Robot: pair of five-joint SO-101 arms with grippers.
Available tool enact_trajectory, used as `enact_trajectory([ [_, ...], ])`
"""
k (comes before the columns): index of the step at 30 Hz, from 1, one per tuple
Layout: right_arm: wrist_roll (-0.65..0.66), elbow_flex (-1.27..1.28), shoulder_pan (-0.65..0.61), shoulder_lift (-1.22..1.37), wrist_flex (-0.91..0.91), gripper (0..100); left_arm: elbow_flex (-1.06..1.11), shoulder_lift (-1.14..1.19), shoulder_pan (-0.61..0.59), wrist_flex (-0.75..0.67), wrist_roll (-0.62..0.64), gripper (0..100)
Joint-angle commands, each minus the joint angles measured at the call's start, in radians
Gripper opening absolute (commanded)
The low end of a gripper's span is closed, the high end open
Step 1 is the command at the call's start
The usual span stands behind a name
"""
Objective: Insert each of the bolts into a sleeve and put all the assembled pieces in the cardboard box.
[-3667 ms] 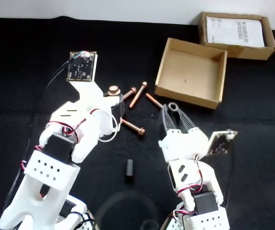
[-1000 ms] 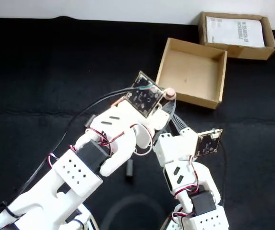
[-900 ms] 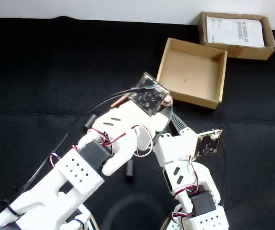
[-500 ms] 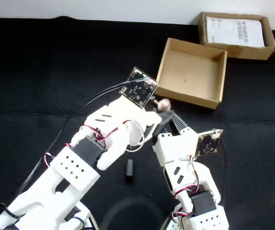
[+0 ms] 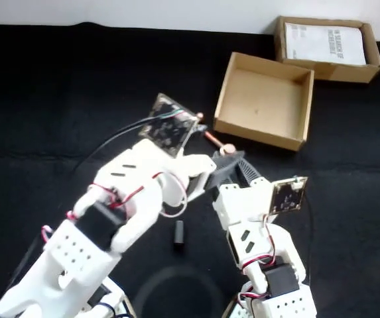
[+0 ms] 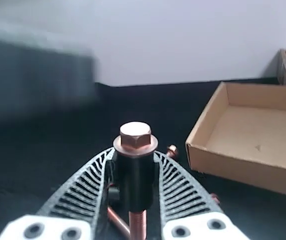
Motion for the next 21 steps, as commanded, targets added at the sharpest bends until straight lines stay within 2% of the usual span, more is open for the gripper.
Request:
enact_trajectory([
  [1, 0.011, 0.133, 0.015, -0.001, 0.008, 0.6, -0.041, -0.102, -0.015, 0.005, 0.002, 17],
  [7, 0.011, 0.133, 0.111, -0.001, 0.012, 0.6, -0.041, -0.236, -0.021, 0.101, 0.0, 1],
  [11, 0.012, 0.13, 0.203, -0.007, 0.012, 0.6, -0.039, -0.311, -0.11, 0.18, 0.0, 1],
  [15, 0.012, 0.087, 0.277, -0.001, 0.012, 0.6, -0.03, -0.357, -0.252, 0.288, 0.002, 1],
  [21, 0.012, -0.039, 0.357, 0.001, 0.013, 0.6, 0.145, -0.481, -0.437, 0.391, 0.002, 1],
])
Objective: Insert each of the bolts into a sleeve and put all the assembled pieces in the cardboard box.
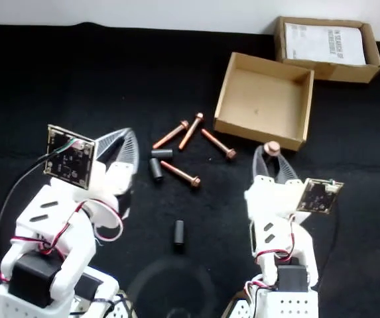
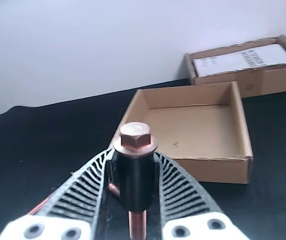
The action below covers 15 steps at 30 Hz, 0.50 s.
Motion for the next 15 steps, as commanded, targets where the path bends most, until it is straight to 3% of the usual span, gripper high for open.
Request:
enact_trajectory([
  [1, 0.012, -0.062, 0.044, 0.001, 0.004, 0.6, 0.108, -0.09, -0.125, 0.023, 0.002, 1],
  [4, 0.012, -0.136, 0.048, 0.002, 0.015, 0.6, 0.251, -0.206, -0.239, 0.021, 0.003, 1],
  [10, 0.012, -0.282, 0.047, 0.022, 0.102, 0.6, 0.527, -0.458, -0.352, 0.021, 0.005, 1],
  [15, 0.009, -0.438, 0.05, 0.208, 0.102, 0.6, 0.599, -0.432, -0.366, 0.02, 0.006, 1],
])
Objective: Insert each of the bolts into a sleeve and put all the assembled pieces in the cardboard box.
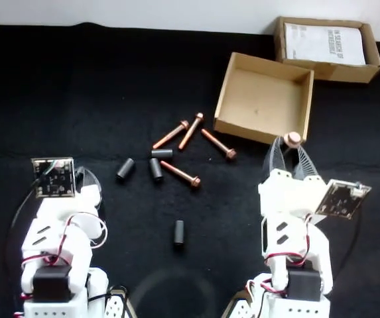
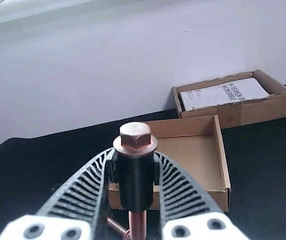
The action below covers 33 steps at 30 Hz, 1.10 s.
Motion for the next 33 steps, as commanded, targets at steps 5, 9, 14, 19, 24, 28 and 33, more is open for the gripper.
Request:
enact_trajectory([
  [5, 0.009, -0.332, 0.051, 0.323, 0.002, 0.6, 0.119, -0.013, -0.015, -0.075, 0.006, 1],
  [9, 0.011, -0.452, 0.093, 0.486, 0.002, 0.6, 0.242, -0.013, -0.016, -0.212, 0.006, 1],
  [14, 0.011, -0.596, 0.122, 0.651, 0.004, 0.6, 0.294, -0.012, -0.015, -0.308, 0.006, 1],
  [19, 0.011, -0.697, 0.125, 0.802, 0.012, 0.6, 0.294, -0.01, -0.015, -0.262, 0.006, 1],
  [24, 0.011, -0.829, 0.122, 0.961, 0.147, 0.6, 0.294, -0.01, -0.015, -0.233, 0.006, 1],
  [28, 0.011, -0.952, 0.124, 1.11, 0.216, 0.6, 0.294, -0.01, -0.015, -0.233, 0.006, 1],
  [33, 0.011, -1.119, 0.127, 1.288, 0.269, 0.6, 0.294, -0.01, -0.015, -0.233, 0.006, 1],
])
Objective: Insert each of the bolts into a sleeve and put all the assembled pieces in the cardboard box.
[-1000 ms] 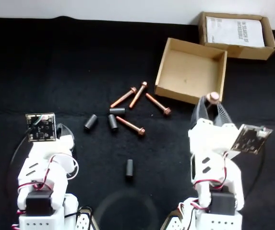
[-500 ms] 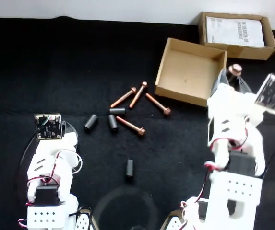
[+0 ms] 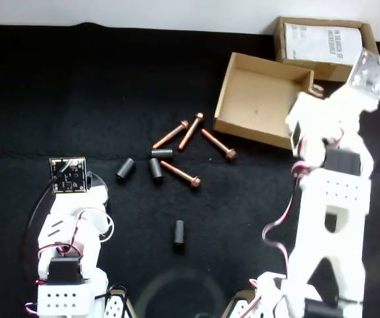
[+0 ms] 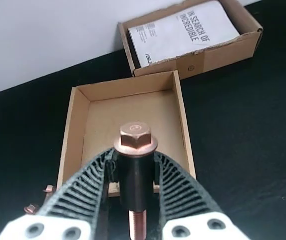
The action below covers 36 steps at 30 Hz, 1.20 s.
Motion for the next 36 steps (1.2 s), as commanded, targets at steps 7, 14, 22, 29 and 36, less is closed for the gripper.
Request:
enact_trajectory([
  [7, 0.012, -0.348, 0.019, 0.314, 0.019, 0.6, 0.016, -0.008, -0.013, -0.011, 0.005, 1],
  [14, 0.012, -0.506, 0.058, 0.529, 0.054, 0.6, 0.016, -0.008, -0.013, -0.006, 0.005, 1],
  [22, 0.069, -0.717, 0.084, 0.748, 0.156, 0.6, 0.016, -0.008, -0.013, -0.006, 0.005, 1],
  [29, 0.222, -0.963, 0.045, 0.924, 0.214, 0.6, 0.016, -0.008, -0.013, -0.006, 0.005, 1],
  [36, 0.331, -1.13, 0.004, 1.099, 0.378, 0.6, 0.016, -0.008, -0.013, -0.006, 0.005, 1],
])
